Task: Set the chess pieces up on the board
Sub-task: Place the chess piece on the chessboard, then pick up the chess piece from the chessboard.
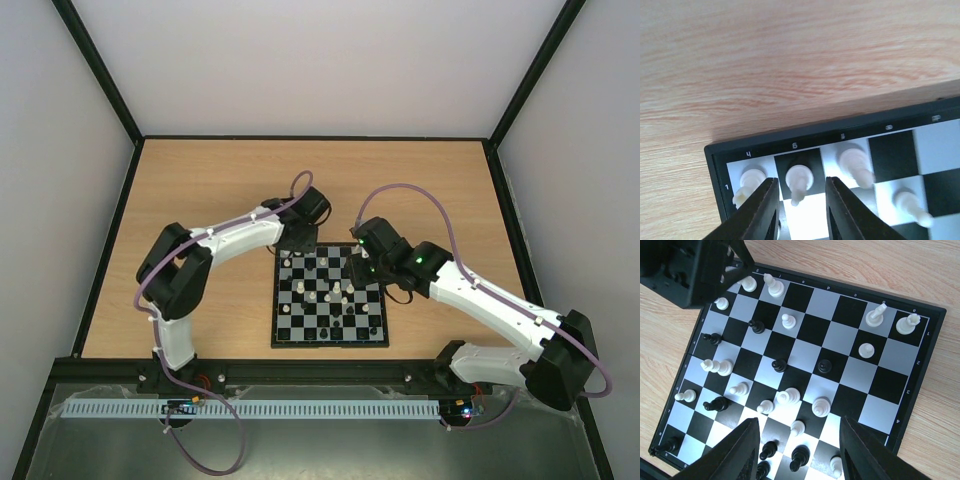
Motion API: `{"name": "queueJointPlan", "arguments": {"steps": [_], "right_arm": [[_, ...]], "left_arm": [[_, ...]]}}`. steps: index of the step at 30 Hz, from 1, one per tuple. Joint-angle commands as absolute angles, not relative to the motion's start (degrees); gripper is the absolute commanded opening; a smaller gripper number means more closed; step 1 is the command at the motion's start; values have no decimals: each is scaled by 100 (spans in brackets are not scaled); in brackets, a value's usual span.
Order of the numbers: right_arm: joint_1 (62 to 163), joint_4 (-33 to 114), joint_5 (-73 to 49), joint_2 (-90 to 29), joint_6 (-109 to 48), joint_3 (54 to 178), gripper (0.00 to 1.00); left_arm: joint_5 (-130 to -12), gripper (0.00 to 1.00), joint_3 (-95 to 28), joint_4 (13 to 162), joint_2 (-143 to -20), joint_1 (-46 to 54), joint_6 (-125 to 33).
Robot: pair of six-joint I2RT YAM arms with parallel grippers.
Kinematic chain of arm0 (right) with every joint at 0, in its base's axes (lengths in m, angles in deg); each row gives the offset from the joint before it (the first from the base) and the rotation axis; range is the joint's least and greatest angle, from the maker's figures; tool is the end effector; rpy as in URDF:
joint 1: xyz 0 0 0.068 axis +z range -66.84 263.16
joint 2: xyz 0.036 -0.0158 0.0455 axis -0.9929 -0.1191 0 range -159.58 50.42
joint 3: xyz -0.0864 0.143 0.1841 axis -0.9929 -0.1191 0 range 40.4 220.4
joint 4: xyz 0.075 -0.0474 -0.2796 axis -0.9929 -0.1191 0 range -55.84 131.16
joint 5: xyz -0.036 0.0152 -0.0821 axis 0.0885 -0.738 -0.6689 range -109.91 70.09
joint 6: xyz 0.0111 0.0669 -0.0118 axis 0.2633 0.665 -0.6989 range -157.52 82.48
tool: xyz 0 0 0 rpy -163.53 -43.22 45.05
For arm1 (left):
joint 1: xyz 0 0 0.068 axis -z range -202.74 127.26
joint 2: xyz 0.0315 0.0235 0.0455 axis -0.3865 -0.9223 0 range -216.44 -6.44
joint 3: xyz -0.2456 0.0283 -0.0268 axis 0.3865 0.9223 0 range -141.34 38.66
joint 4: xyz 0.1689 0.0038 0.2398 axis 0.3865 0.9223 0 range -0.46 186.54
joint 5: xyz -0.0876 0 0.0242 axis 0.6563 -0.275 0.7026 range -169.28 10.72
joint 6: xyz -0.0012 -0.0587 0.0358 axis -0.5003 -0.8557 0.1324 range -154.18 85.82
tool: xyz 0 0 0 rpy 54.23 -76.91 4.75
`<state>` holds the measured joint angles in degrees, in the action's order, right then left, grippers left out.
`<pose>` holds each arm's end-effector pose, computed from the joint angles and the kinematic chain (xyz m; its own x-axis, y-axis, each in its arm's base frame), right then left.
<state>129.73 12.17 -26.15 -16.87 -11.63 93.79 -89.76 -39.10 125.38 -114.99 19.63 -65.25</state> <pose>0.2157 0.2191 0.2371 -0.7123 -0.1211 -0.6913 -0.3959 0.8826 0.2534 0.3150 -0.2737 0.1308 -0.8954 0.1298 -0.4259 0.1719 0.9832 -0.0618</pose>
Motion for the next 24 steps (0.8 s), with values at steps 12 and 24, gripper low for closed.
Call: {"name": "queueJointPlan", "arguments": {"steps": [12, 24], "right_arm": [[12963, 1046, -2812, -1557, -1188, 9345, 56], [12959, 868, -2961, -1524, -826, 9647, 99]], "left_arm": [[-9850, 56, -4150, 12928, -9862, 2174, -6442], [-10128, 99, -2610, 12391, -7970, 2176, -6808]]}}
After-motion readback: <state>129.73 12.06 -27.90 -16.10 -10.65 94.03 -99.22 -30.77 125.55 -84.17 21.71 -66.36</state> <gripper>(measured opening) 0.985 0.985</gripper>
